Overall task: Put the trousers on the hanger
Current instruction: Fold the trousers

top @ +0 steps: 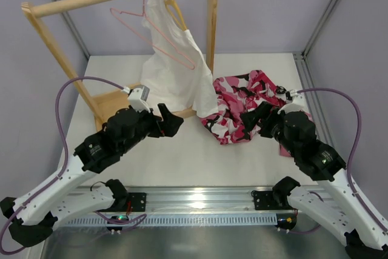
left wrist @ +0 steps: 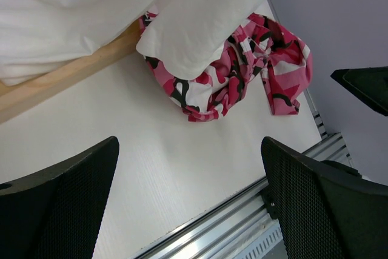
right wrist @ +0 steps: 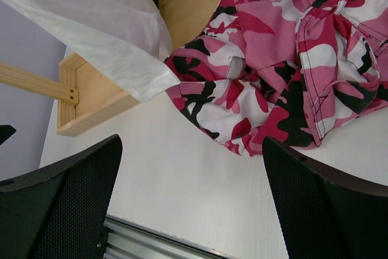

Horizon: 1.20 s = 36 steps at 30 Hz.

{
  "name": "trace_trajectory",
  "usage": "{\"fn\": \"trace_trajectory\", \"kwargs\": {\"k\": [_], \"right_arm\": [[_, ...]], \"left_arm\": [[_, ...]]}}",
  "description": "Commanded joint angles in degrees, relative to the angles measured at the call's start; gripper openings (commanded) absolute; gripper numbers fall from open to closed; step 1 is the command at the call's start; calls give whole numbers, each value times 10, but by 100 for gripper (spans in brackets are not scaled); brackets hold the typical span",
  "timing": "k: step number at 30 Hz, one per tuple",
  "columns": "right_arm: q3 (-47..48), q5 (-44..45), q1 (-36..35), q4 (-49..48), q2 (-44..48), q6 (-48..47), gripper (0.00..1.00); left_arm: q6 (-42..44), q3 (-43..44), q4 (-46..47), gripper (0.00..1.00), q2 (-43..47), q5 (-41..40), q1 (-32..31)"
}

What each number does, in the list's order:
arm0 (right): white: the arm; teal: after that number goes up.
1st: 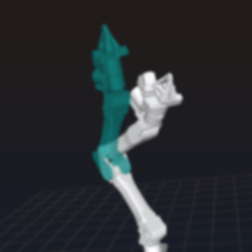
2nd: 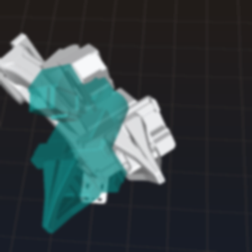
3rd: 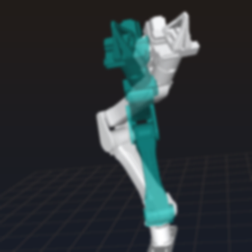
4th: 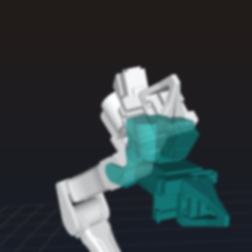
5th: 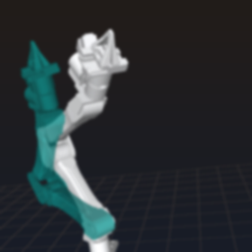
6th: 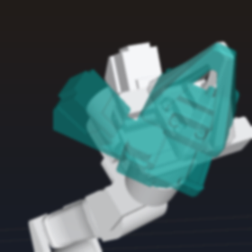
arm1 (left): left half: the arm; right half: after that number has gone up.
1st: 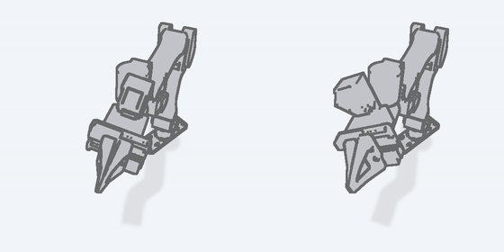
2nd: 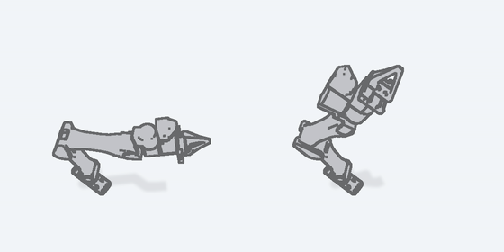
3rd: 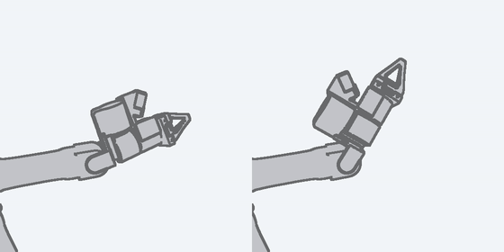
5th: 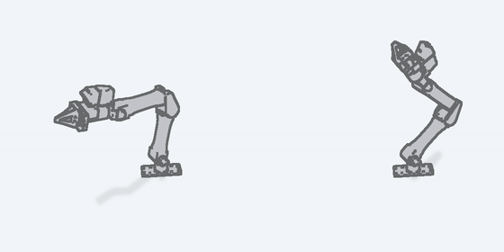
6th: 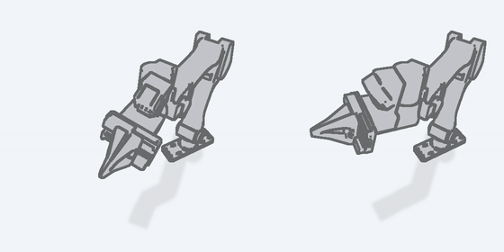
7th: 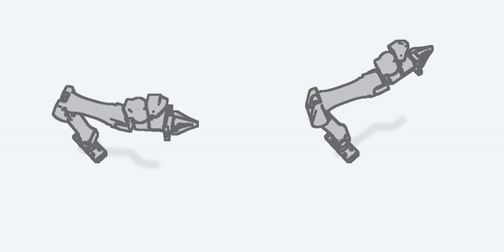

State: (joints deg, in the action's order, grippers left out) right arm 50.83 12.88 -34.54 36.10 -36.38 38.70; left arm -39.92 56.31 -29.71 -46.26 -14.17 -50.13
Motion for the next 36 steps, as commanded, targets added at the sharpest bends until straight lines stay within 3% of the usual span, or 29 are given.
{"fn": "trace_trajectory", "kwargs": {"k": [1,6,11,13,20,23,24,28,31,36], "right_arm": [[37,20,-2,-10,3,-20,100],[52,54,-2,-4,-5,-12,100],[35,163,-1,-38,-17,17,100],[39,155,1,-87,-51,-8,100],[79,113,25,-92,-151,-49,100],[79,91,86,-74,-180,-51,100],[74,60,156,-69,-186,-47,100],[38,38,284,-82,-216,-42,99],[39,32,329,-101,-257,-54,91],[56,-65,374,-146,-363,-62,82]], "left_arm": [[15,29,29,100,-5,-5,-1],[18,69,5,100,-45,-2,-1],[13,91,-9,100,-99,18,-2],[12,86,5,100,-111,31,-1],[7,66,35,100,-136,14,-1],[-4,59,50,100,-159,18,-1],[-9,57,60,100,-181,29,-1],[-29,45,112,99,-240,65,-1],[-38,46,135,98,-299,81,-1],[-42,40,175,98,-360,105,-1]]}}
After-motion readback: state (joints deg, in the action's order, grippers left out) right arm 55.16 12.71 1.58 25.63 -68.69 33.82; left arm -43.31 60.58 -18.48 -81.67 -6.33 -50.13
